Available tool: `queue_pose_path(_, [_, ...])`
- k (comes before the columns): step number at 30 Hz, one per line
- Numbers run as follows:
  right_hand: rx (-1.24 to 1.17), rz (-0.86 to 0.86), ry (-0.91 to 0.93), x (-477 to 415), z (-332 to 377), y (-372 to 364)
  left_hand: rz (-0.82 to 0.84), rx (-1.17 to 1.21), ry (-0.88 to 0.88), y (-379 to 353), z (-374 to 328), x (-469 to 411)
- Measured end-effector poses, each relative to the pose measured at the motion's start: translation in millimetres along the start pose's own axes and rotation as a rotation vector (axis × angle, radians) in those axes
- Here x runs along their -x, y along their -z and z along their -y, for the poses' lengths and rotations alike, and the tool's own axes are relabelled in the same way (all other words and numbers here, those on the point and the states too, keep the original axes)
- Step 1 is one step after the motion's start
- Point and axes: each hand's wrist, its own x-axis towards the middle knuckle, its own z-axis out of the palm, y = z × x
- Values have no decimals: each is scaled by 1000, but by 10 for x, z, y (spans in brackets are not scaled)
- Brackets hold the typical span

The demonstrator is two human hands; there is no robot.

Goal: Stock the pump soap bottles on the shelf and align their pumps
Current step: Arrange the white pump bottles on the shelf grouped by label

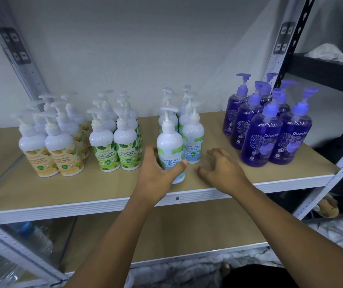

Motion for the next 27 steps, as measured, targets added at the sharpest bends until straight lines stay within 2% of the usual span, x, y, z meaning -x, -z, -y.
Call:
queue_pose_path(7, [108,18,68,57,-18,-48,30,-50,-29,-9,138,7])
queue_pose_path(11, [103,17,68,44,-22,-61,41,-181,11,41,163,44])
queue_pose_path(15, [108,18,64,45,-10,-59,-8,-349,17,69,200,55])
queue_pose_path(27, [263,101,98,43,-2,-77,-178,-558,5,-91,305,-207])
